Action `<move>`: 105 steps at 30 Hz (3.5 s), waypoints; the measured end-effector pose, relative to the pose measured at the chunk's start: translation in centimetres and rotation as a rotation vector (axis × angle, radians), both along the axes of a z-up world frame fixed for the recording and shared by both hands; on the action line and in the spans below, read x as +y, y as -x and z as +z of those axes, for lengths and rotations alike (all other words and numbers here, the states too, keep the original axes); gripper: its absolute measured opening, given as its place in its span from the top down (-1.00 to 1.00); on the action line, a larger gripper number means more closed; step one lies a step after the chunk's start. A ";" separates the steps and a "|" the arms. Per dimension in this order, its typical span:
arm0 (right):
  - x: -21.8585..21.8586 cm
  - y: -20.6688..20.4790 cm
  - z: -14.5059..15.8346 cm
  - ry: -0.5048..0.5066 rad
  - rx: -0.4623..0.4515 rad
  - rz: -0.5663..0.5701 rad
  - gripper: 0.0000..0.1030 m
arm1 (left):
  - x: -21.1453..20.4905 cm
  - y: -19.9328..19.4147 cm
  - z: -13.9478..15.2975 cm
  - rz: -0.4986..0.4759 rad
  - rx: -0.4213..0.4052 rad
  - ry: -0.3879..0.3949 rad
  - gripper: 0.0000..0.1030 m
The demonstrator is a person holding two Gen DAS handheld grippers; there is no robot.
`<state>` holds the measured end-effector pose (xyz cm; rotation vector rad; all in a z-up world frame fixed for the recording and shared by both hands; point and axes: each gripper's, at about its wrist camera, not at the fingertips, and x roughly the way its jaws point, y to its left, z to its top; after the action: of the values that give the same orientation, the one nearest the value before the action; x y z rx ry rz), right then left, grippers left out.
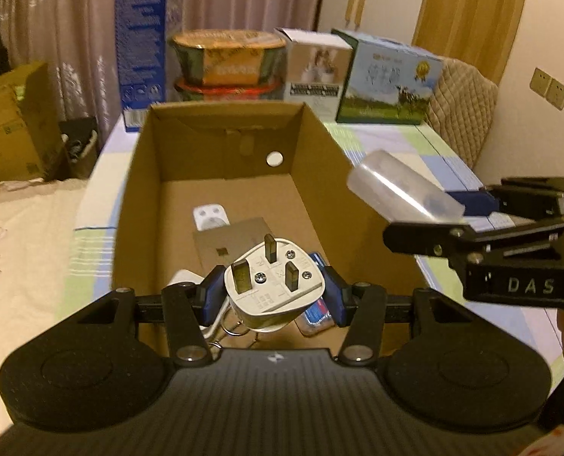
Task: Organize rigid objects
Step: 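Open the left tool to drop the plug adapter while the right tool drops the cup into the box, then move both tools back over the Doraemon figure and green jar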
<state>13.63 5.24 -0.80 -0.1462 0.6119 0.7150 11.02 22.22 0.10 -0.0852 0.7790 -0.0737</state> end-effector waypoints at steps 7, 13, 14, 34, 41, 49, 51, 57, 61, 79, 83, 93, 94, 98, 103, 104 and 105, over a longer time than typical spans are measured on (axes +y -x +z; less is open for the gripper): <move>0.1 -1.0 -0.4 -0.009 0.007 -0.015 0.00 | 0.1 -0.9 -1.1 -0.014 0.028 0.023 0.06; 0.0 -1.2 -0.5 -0.011 0.013 -0.021 0.00 | 0.6 -0.4 -0.4 0.027 0.005 0.035 -0.01; 0.1 -1.1 -0.5 -0.011 0.013 -0.019 0.00 | 0.8 -0.2 -0.2 0.035 -0.001 0.036 -0.01; 2.2 0.5 -1.4 0.010 0.030 0.026 0.00 | 3.5 2.4 0.8 0.131 -0.032 0.010 -0.03; 2.6 0.4 -1.8 0.015 0.039 0.026 0.00 | 3.8 2.5 0.4 0.136 -0.028 0.017 -0.05; 2.6 0.3 -2.2 0.015 0.056 0.021 0.00 | 3.8 2.4 0.3 0.138 -0.027 0.016 -0.07; 2.6 0.3 -2.2 0.014 0.056 0.019 0.00 | 3.9 2.4 0.3 0.137 -0.028 0.017 -0.07; 2.5 0.0 -2.2 -0.003 0.065 0.014 -0.01 | 3.9 2.4 0.3 0.138 -0.028 0.015 -0.08; 2.5 -0.1 -2.2 0.000 0.067 0.014 -0.30 | 3.8 2.4 0.3 0.138 -0.025 0.007 -0.08; -1.2 2.0 -1.7 -0.037 0.077 -0.034 -0.40 | 2.8 3.5 1.1 0.135 -0.037 -0.003 -0.16; -2.0 3.4 -1.7 -0.018 0.062 -0.033 -0.40 | 2.4 4.0 1.7 0.134 -0.043 -0.008 -0.17; -4.5 5.4 -1.1 -0.021 0.067 -0.063 -0.41 | 0.6 5.7 3.2 0.135 -0.057 -0.021 -0.33; -4.8 5.6 -1.0 -0.025 0.065 -0.066 -0.41 | 0.5 5.9 3.4 0.135 -0.059 -0.023 -0.34; -5.9 6.0 -0.4 -0.030 0.060 -0.081 -0.42 | -0.4 6.7 4.2 0.137 -0.066 -0.030 -0.42; -7.6 6.7 0.4 -0.044 0.052 -0.105 -0.42 | -2.0 7.3 5.1 0.127 -0.076 -0.032 -0.55; -8.0 6.8 0.6 -0.047 0.051 -0.111 -0.43 | -2.4 7.3 5.2 0.122 -0.079 -0.034 -0.59; -8.4 6.9 0.7 -0.050 0.049 -0.117 -0.43 | -2.8 7.4 5.4 0.119 -0.081 -0.035 -0.65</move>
<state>6.71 -3.12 -0.05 -0.0462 0.6434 0.6215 3.63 19.39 5.46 -0.0950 0.6922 0.0486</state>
